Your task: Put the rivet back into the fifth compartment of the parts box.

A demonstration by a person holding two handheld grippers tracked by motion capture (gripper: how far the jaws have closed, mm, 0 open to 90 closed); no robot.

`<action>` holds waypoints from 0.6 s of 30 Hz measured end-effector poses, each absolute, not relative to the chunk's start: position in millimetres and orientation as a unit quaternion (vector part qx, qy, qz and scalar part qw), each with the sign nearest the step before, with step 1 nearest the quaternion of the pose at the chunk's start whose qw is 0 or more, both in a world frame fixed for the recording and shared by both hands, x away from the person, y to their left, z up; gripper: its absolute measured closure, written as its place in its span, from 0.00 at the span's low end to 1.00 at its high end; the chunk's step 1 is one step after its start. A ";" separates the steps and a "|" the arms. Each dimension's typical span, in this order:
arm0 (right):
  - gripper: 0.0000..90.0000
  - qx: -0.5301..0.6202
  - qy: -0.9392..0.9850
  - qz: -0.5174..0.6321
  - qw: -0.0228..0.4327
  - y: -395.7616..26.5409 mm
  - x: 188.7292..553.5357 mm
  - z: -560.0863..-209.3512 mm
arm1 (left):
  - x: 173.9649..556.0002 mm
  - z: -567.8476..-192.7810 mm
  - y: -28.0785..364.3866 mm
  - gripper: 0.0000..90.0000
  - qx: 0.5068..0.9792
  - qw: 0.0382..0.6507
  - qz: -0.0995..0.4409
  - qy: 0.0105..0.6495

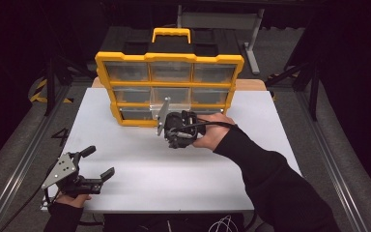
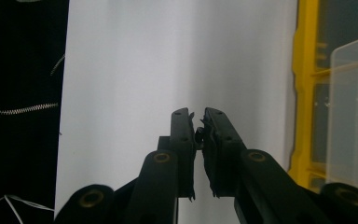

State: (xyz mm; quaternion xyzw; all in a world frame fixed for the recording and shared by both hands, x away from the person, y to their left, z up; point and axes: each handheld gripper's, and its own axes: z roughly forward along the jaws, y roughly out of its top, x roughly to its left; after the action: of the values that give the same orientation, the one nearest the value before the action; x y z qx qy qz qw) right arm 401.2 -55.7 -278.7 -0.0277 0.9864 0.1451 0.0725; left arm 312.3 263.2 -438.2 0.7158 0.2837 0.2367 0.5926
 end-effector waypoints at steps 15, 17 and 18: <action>0.92 -0.016 0.982 0.159 0.096 -54.1 421.4 -239.1 | 312.1 -438.1 263.2 0.02 0.715 0.593 0.237 0.285; 0.92 -0.012 0.982 0.158 0.101 -53.8 425.4 -234.8 | 312.2 -438.1 263.4 0.02 0.715 0.593 0.238 0.284; 0.92 -0.009 0.982 0.157 0.101 -53.9 427.1 -232.6 | 312.2 -438.1 263.5 0.02 0.715 0.592 0.238 0.284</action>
State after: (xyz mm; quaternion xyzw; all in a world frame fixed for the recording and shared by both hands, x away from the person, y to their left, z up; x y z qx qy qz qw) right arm 427.1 -53.9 -232.6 -0.0088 0.9824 0.1567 0.1011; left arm 312.2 263.5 -438.1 0.7154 0.2842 0.2376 0.5924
